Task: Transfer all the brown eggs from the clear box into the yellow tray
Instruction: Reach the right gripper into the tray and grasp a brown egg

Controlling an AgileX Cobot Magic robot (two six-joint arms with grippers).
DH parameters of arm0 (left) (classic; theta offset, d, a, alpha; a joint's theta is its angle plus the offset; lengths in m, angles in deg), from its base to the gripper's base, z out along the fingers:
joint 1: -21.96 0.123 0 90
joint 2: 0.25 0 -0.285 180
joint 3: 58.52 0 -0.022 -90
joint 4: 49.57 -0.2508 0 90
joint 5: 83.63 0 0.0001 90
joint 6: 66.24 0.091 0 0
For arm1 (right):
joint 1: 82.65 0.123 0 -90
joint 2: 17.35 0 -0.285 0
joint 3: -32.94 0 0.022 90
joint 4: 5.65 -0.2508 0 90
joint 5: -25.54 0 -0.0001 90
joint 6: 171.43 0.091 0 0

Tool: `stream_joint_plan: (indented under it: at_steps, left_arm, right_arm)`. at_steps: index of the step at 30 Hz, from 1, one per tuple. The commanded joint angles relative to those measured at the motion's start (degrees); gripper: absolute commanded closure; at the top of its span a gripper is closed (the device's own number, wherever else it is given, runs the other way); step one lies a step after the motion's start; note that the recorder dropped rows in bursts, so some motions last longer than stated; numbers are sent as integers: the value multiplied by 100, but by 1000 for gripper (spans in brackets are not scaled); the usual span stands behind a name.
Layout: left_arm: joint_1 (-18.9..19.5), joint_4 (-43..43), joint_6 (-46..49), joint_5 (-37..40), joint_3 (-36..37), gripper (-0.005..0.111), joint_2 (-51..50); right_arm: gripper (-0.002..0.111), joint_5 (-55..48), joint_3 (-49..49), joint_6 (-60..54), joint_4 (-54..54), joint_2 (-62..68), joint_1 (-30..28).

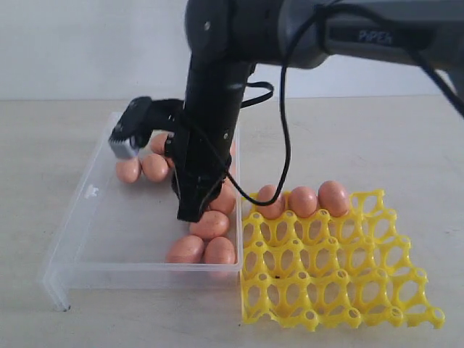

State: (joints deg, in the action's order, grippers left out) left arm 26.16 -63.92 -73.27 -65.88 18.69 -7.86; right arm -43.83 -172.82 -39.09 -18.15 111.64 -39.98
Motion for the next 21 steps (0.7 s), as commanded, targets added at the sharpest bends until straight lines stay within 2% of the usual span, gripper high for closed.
stream_joint_plan:
  at_steps: [1, 12, 21]
  left_arm:
    - [-29, -10, -21, -23, 1, 111, -17]
    - [-29, -10, -21, -23, 1, 111, -17]
    - [-29, -10, -21, -23, 1, 111, -17]
  right_arm:
    - [65, -60, -49, -338, 1200, 174, 330]
    - [64, 145, -49, -349, 1420, 578, 368]
    - [64, 1120, -49, -349, 1454, 806, 368]
